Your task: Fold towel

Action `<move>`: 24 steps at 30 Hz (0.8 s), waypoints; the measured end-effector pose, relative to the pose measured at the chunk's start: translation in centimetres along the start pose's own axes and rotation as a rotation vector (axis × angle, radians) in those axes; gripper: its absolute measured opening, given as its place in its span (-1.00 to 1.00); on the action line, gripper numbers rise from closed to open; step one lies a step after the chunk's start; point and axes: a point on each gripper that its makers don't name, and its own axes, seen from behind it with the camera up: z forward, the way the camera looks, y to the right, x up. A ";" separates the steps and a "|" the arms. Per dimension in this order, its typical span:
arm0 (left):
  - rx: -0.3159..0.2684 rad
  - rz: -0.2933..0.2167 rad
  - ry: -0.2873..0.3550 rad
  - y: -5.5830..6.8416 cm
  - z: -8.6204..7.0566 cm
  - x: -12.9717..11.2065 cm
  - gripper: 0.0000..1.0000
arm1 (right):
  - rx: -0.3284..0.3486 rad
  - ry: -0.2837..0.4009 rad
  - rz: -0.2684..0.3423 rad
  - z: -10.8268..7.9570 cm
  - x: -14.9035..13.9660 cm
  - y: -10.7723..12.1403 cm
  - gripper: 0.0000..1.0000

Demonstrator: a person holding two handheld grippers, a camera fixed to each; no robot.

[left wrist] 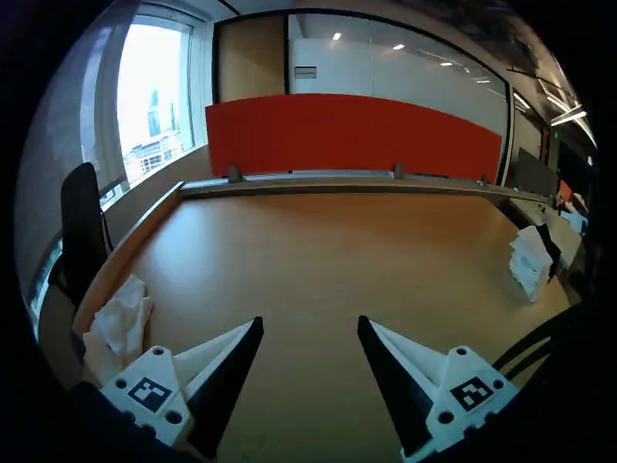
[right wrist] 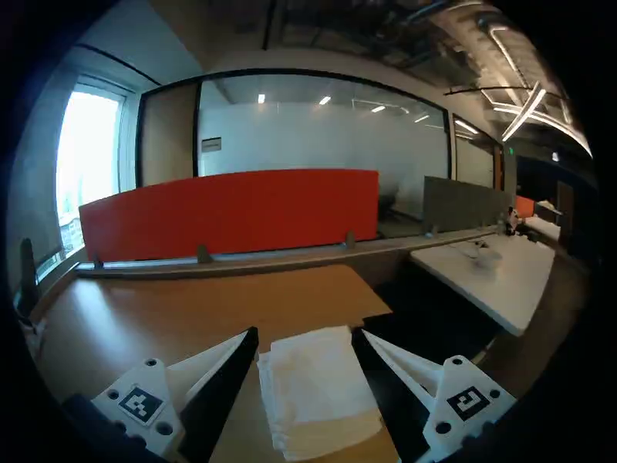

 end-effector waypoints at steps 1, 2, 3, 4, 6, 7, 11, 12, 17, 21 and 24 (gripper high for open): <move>0.000 0.000 0.003 0.0 0.0 0.1 0.81 | 0.005 0.010 -0.004 0.0 0.2 -0.2 0.87; -0.001 0.000 0.006 0.0 0.1 0.2 0.82 | 0.011 0.021 -0.008 -0.1 0.4 -0.4 0.88; -0.001 0.000 0.009 0.0 0.1 0.3 0.82 | 0.011 0.027 -0.012 -0.1 0.5 -0.5 0.89; -0.001 0.001 0.012 -0.1 0.1 0.4 0.82 | 0.012 0.032 -0.016 -0.1 0.7 -0.6 0.90; -0.001 0.001 0.021 -0.1 0.2 0.7 0.82 | 0.011 0.040 -0.024 -0.2 0.9 -0.8 0.90; -0.001 0.001 0.028 -0.2 0.2 0.8 0.81 | 0.010 0.042 -0.027 -0.2 0.9 -0.9 0.91; 0.002 -0.008 0.062 -0.4 0.3 1.8 0.81 | 0.014 0.049 -0.032 -0.4 1.3 -1.4 0.92; 0.002 -0.012 0.071 -0.5 0.4 2.0 0.81 | 0.017 0.052 -0.032 -0.4 1.5 -1.5 0.92; 0.008 -0.030 0.113 -1.1 0.6 3.2 0.81 | 0.027 0.066 -0.031 -0.6 2.3 -2.3 0.97; 0.013 -0.035 0.148 -1.5 0.8 4.3 0.81 | 0.033 0.079 -0.041 -0.7 3.1 -3.1 0.97; 0.015 -0.038 0.178 -1.7 1.0 5.1 0.81 | 0.045 0.092 -0.049 -0.8 3.8 -4.0 0.97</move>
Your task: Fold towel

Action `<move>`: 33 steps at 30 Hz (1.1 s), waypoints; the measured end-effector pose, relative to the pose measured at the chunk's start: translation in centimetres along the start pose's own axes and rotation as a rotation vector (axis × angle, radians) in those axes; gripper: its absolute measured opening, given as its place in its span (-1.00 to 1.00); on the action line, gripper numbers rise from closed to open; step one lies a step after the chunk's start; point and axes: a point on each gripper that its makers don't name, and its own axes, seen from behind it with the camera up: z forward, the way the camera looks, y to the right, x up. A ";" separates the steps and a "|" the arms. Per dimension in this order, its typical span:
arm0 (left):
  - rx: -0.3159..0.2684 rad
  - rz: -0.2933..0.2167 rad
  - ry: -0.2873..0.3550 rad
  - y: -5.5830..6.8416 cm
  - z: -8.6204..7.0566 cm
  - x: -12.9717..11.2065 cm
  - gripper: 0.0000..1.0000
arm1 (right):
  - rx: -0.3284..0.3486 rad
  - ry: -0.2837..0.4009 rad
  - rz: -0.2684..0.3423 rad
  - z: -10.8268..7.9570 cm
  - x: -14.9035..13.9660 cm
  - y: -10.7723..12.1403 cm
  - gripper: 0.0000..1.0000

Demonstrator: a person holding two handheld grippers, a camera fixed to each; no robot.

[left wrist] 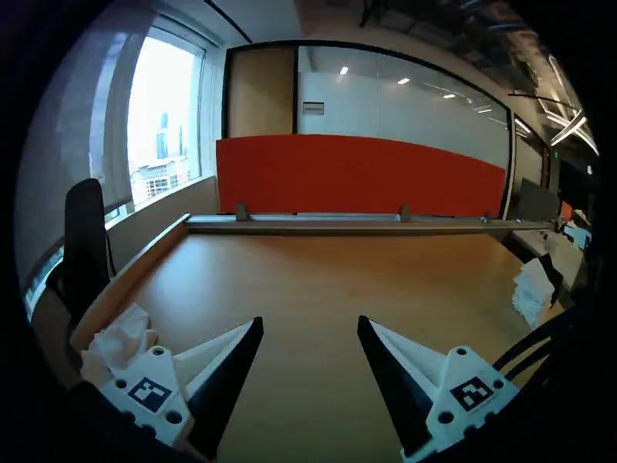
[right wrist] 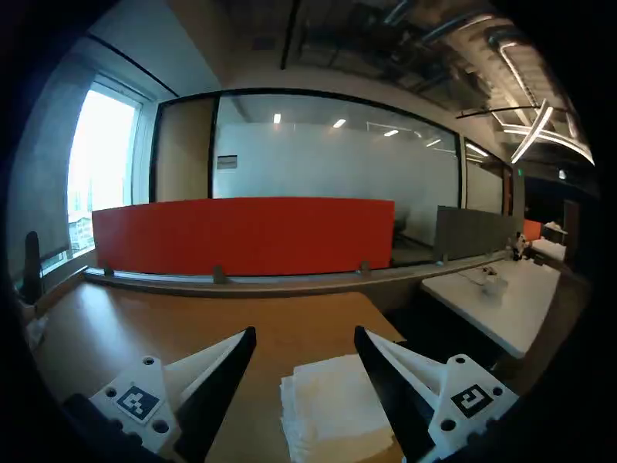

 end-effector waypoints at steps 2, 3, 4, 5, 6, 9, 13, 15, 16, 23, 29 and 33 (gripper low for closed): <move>0.002 -0.002 0.013 -0.1 0.3 0.4 0.81 | 0.011 0.009 -0.004 0.1 0.5 -0.7 0.97; 0.001 -0.003 0.019 -0.2 0.4 0.6 0.81 | 0.016 0.014 -0.006 0.1 0.7 -1.1 0.97; -0.001 -0.004 0.023 -0.2 0.5 0.8 0.81 | 0.021 0.019 -0.008 0.1 1.0 -1.5 0.97; -0.002 -0.005 0.029 -0.2 0.6 1.0 0.81 | 0.027 0.024 -0.011 0.1 1.3 -1.9 0.97; -0.003 -0.004 0.035 -0.2 0.7 1.2 0.81 | 0.031 0.028 -0.014 0.1 1.5 -2.3 0.97; -0.007 0.001 0.054 -0.2 1.0 1.9 0.81 | 0.044 0.040 -0.022 0.1 2.2 -3.5 0.97; -0.009 0.002 0.072 -0.3 1.5 2.7 0.81 | 0.063 0.050 -0.028 0.1 3.1 -5.2 0.97; -0.012 -0.002 0.082 -0.4 1.6 3.0 0.81 | 0.075 0.055 -0.031 0.1 3.5 -6.2 0.97; -0.013 -0.005 0.087 -0.4 1.7 3.2 0.81 | 0.079 0.057 -0.033 0.1 3.6 -6.6 0.97; -0.021 -0.009 0.123 -0.7 2.1 4.8 0.81 | 0.110 0.075 -0.041 0.2 4.6 -9.8 0.97; -0.020 -0.004 0.155 -1.3 2.2 6.3 0.81 | 0.137 0.101 -0.021 0.4 5.5 -12.3 0.97; -0.013 0.000 0.178 -1.7 2.1 7.2 0.81 | 0.152 0.114 -0.007 0.5 5.9 -13.8 0.97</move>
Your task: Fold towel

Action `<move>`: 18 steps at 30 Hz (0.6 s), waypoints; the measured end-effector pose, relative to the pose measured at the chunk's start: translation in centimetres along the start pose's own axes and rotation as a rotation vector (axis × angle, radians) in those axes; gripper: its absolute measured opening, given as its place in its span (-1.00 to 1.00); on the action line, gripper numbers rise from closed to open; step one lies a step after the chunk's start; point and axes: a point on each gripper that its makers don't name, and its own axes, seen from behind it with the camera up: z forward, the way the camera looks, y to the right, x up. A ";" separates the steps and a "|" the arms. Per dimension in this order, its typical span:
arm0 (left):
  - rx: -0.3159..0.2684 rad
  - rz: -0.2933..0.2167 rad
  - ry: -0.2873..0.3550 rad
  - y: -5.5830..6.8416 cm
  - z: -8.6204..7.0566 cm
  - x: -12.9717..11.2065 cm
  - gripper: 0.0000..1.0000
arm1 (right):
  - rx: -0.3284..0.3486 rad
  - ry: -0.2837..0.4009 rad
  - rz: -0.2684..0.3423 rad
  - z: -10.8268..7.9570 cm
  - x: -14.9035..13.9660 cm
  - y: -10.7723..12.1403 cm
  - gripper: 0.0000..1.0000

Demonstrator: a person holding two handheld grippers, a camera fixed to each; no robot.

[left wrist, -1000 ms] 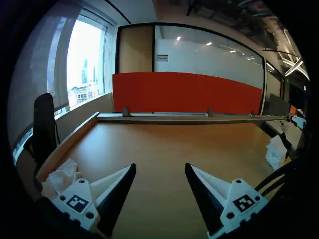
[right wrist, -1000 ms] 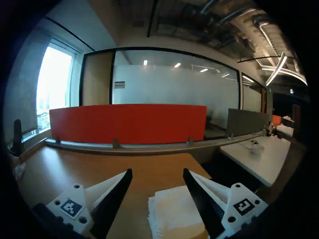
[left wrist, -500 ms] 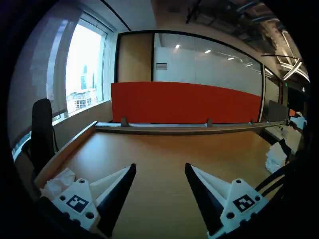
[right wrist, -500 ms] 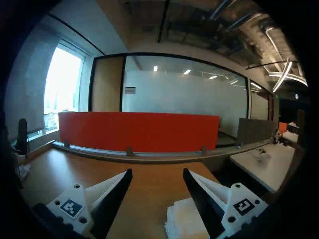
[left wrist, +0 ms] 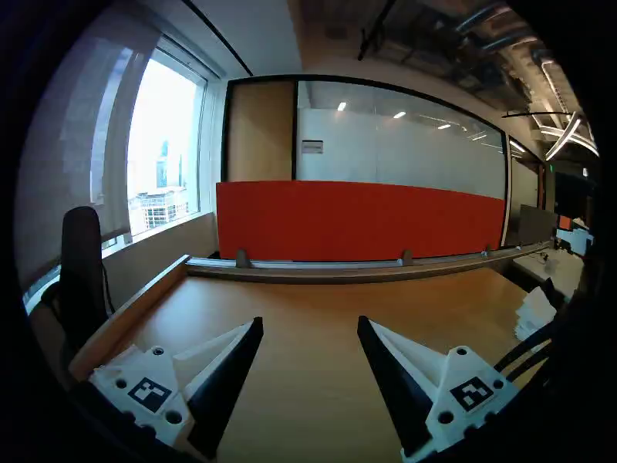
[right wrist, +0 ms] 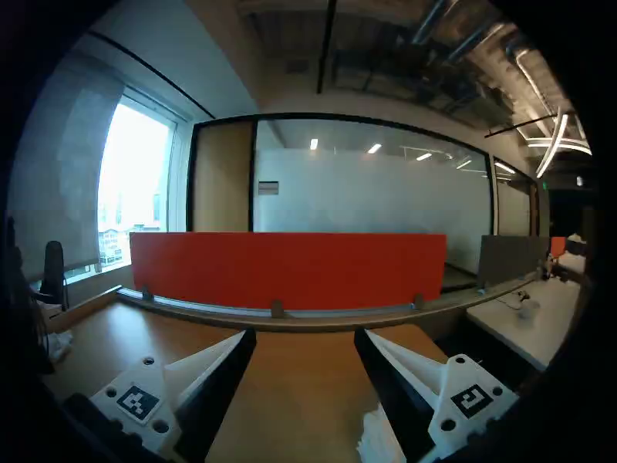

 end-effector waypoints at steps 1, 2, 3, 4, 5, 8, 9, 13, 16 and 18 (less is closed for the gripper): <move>0.002 0.003 0.006 -0.1 0.0 0.2 0.81 | 0.001 0.003 0.003 0.1 0.1 -0.3 0.97; 0.005 0.005 0.012 -0.2 0.0 0.4 0.81 | 0.003 0.006 0.006 0.1 0.1 -0.6 0.97; 0.006 0.007 0.016 -0.3 0.0 0.6 0.81 | 0.005 0.007 0.006 0.2 0.1 -0.8 0.97; 0.008 0.008 0.020 -0.4 0.0 0.7 0.81 | 0.007 0.008 0.007 0.3 0.1 -1.0 0.97; 0.010 0.010 0.024 -0.4 0.0 0.8 0.81 | 0.009 0.008 0.007 0.4 0.1 -1.2 0.97; 0.012 0.007 0.035 -0.6 0.0 1.1 0.81 | 0.013 0.007 0.006 0.5 0.3 -1.7 0.97; 0.012 0.006 0.038 -0.6 0.0 1.2 0.81 | 0.013 0.009 0.008 0.5 0.5 -1.8 0.97; 0.011 0.003 0.048 -0.6 0.0 1.4 0.81 | 0.017 0.014 0.017 0.6 1.0 -2.4 0.97; 0.006 0.010 0.054 -0.5 0.1 1.5 0.81 | 0.020 0.013 0.018 0.6 1.0 -2.7 0.97; 0.005 0.018 0.058 -0.4 0.2 1.4 0.81 | 0.019 0.009 0.014 0.7 0.9 -2.9 0.97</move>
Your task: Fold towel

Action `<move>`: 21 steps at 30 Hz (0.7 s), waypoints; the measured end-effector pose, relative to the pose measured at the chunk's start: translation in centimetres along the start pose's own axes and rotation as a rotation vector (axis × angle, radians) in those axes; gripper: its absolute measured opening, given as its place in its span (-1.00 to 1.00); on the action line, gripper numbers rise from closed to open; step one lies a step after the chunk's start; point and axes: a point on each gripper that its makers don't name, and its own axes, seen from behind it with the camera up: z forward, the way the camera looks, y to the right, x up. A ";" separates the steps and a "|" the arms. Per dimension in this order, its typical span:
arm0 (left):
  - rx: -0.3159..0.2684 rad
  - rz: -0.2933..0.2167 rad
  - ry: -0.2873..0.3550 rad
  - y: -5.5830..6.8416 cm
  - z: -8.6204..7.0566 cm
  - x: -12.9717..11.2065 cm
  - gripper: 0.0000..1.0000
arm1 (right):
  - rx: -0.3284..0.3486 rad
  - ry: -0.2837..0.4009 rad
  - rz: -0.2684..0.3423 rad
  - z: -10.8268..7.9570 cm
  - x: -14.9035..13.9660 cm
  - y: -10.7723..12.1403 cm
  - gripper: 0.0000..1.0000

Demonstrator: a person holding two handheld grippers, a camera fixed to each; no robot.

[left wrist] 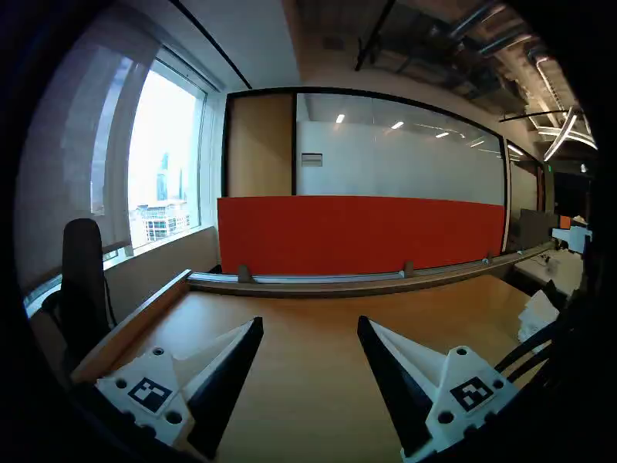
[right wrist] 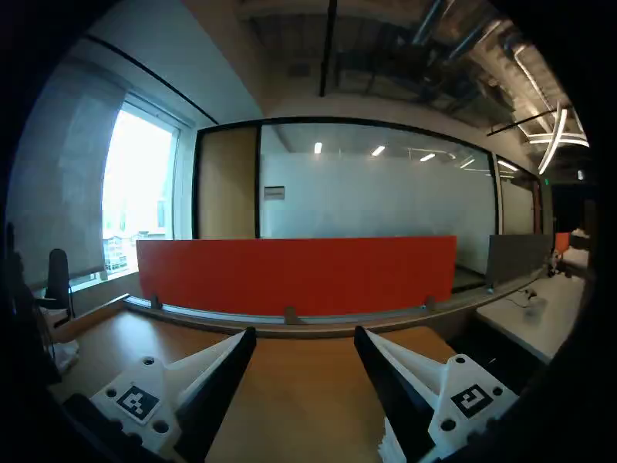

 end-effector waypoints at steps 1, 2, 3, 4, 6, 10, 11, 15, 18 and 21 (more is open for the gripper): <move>0.003 0.005 0.002 0.0 0.0 -0.1 0.81 | -0.002 -0.003 -0.002 0.1 -0.1 -0.1 0.97; 0.006 0.010 0.005 0.0 0.0 -0.1 0.81 | -0.005 -0.006 -0.005 0.1 -0.1 -0.2 0.97; 0.008 0.014 0.006 0.0 0.0 -0.2 0.81 | -0.003 -0.008 -0.006 0.1 -0.2 -0.4 0.97; 0.009 0.019 0.007 0.1 0.1 -0.4 0.81 | -0.001 -0.010 -0.007 0.2 -0.2 -0.6 0.97; 0.010 0.026 0.009 0.1 0.2 -0.8 0.81 | 0.002 -0.013 -0.008 0.2 -0.2 -1.0 0.97; 0.014 0.037 0.014 0.1 0.6 -1.9 0.81 | 0.005 -0.008 -0.006 0.3 -0.2 -1.6 0.97; 0.017 0.041 0.017 0.0 0.7 -2.3 0.81 | 0.005 -0.005 -0.005 0.3 -0.2 -1.7 0.97; 0.030 0.048 0.042 -0.5 0.8 -3.2 0.81 | 0.003 0.001 0.003 0.3 -0.2 -1.8 0.97; 0.036 0.040 0.061 -0.9 0.9 -4.0 0.81 | -0.003 0.006 0.007 0.4 -0.5 -1.9 0.97; 0.041 0.024 0.077 -1.3 1.1 -5.1 0.81 | -0.009 0.008 0.006 0.4 -1.2 -2.0 0.97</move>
